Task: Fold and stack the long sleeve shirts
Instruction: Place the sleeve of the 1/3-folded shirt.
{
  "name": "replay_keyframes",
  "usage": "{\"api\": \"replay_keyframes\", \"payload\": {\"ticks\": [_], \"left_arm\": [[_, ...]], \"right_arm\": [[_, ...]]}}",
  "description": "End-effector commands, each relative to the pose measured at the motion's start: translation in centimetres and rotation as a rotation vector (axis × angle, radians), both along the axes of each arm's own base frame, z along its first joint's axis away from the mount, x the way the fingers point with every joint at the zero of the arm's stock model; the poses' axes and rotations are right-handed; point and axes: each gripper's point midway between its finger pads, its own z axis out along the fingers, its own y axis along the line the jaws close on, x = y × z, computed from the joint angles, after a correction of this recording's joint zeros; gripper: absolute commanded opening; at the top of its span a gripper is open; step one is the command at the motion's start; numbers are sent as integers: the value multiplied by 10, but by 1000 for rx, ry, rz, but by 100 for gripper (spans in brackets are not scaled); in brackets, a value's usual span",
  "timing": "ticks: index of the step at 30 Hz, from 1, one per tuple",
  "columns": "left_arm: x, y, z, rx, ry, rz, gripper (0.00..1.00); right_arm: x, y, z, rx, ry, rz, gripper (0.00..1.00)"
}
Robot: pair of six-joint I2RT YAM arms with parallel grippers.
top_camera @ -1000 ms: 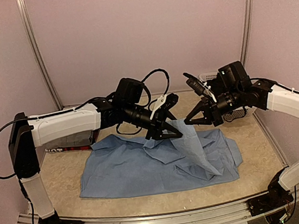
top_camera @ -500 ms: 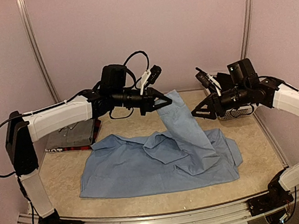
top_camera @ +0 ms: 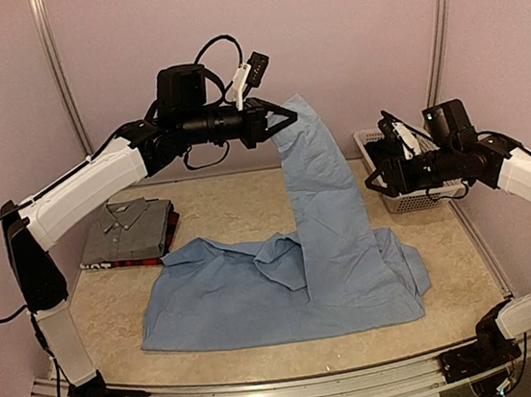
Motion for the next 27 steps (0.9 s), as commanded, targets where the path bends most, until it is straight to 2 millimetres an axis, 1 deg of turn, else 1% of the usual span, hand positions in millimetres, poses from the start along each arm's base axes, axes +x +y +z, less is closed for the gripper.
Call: {"api": "replay_keyframes", "payload": {"ticks": [1, 5, 7, 10, 12, 13, 15, 16, 18, 20, 22, 25, 27], "left_arm": [[-2, 0, -11, 53, 45, 57, 0], [-5, 1, 1, 49, -28, 75, 0], [-6, -1, 2, 55, -65, 73, 0], [-12, -6, -2, 73, -101, 37, 0], [-22, -12, -9, 96, -113, -10, 2], [-31, -16, -16, 118, -124, -50, 4], [-51, -21, -35, 180, -164, -121, 5], [-61, -23, -48, 215, -176, -153, 5], [-82, -22, -68, 266, -189, -211, 4], [-101, -18, -87, 307, -177, -259, 4], [-117, -10, -101, 333, -155, -292, 3], [-135, 0, -129, 383, -111, -320, 3], [-141, 6, -150, 430, -83, -309, 1]], "right_arm": [[9, -29, -9, -38, 23, -151, 59], [7, -32, -13, -31, 33, -156, 59], [5, -32, -17, -29, 39, -155, 59], [2, -34, -24, -30, 47, -165, 59], [1, -36, -28, -34, 54, -174, 59], [0, -36, -30, -36, 57, -175, 59], [0, -37, -31, -36, 58, -176, 59], [0, -38, -33, -40, 59, -178, 59], [0, -39, -36, -44, 65, -181, 59], [1, -39, -39, -50, 68, -181, 59], [2, -40, -44, -55, 77, -183, 59], [4, -42, -50, -65, 86, -189, 59], [5, -44, -53, -67, 90, -194, 59]]}}
